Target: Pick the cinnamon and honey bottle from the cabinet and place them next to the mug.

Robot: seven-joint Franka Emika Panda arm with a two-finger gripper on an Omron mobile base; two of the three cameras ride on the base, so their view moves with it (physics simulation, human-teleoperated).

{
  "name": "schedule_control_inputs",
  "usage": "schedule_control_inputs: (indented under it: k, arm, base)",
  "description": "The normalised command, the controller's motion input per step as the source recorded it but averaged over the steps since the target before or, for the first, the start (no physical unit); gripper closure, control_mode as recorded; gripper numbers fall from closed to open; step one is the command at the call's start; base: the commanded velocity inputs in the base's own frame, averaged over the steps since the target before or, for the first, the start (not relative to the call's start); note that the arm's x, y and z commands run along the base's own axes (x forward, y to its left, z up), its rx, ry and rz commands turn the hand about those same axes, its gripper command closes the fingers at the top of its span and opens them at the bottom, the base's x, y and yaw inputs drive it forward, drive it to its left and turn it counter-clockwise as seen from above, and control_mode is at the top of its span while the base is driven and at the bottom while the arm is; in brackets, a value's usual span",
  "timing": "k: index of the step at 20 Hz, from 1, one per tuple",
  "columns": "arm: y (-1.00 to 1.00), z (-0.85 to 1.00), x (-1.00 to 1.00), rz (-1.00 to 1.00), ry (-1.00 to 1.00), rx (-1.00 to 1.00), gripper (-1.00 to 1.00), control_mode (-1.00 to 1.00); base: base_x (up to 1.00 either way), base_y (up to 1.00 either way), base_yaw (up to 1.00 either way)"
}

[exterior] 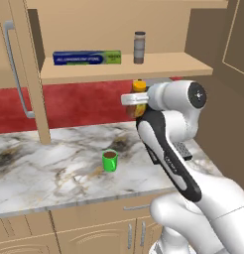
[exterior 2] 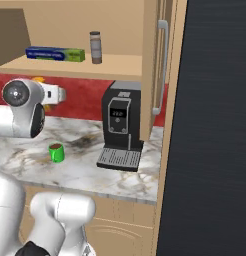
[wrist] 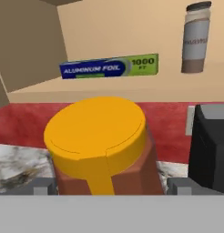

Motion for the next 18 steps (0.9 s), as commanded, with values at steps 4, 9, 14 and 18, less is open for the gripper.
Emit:
schedule_control_inputs:
  k: [4,9,14,18]
  arm:
    - [-0.61,-0.3,-0.04,0.21,0.01,0.0,1.0,-1.0]
    - [-0.22,-0.05,-0.04,0.27,0.21,-0.14,1.0,-1.0]
    - [0.05,0.0,-0.02,0.15,0.34,-0.18,1.0,-1.0]
    - [0.18,-0.08,0.08,0.01,0.24,-0.12,1.0,-1.0]
  base:
    - [0.0,0.0,0.0]
    - [0.0,0.0,0.0]
    - [0.0,0.0,0.0]
    - [0.0,0.0,0.0]
